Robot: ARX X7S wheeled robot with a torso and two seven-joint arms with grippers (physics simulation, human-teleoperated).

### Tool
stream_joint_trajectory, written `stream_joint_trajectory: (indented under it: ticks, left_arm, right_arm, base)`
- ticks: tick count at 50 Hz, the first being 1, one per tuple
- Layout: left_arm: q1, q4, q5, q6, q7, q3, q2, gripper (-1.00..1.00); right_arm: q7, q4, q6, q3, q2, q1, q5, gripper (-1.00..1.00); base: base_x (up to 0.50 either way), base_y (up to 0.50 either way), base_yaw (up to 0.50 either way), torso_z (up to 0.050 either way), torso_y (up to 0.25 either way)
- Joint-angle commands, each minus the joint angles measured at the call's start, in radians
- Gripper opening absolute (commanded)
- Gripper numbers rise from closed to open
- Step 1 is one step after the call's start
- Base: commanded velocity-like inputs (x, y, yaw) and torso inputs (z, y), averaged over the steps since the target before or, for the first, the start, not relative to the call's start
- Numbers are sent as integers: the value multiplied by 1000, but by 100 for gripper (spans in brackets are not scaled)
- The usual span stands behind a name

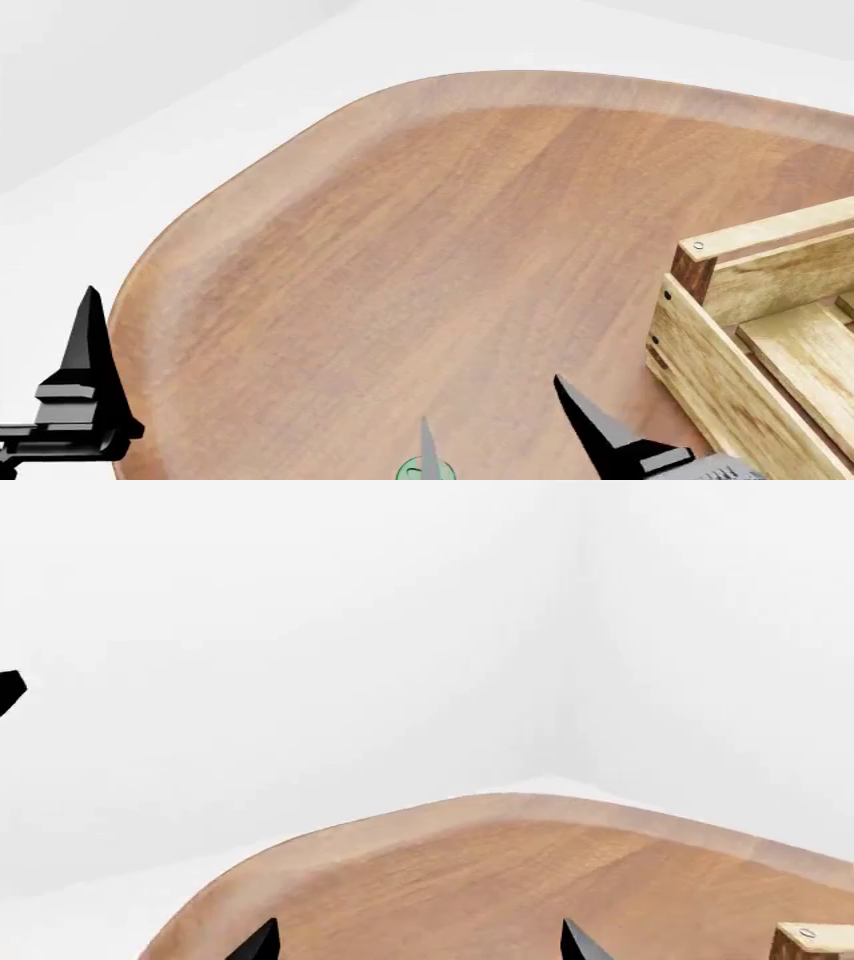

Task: Pick up the salad dressing and put it in the tray.

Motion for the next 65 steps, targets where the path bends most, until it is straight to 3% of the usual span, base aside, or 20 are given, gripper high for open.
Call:
stream_joint_trajectory:
  ticks: [1, 65]
  left_arm:
    - [1, -4, -4, 3, -3, 2, -3, 100]
    - [-2, -16, -15, 20, -22, 19, -23, 100]
  right_arm:
    - [-78, 58, -11, -54, 15, 0, 22, 100]
    - [-168, 546, -80, -200, -67, 131, -70, 100]
  base:
    - [0, 0, 0, 0, 0]
    - [0, 0, 0, 0, 0]
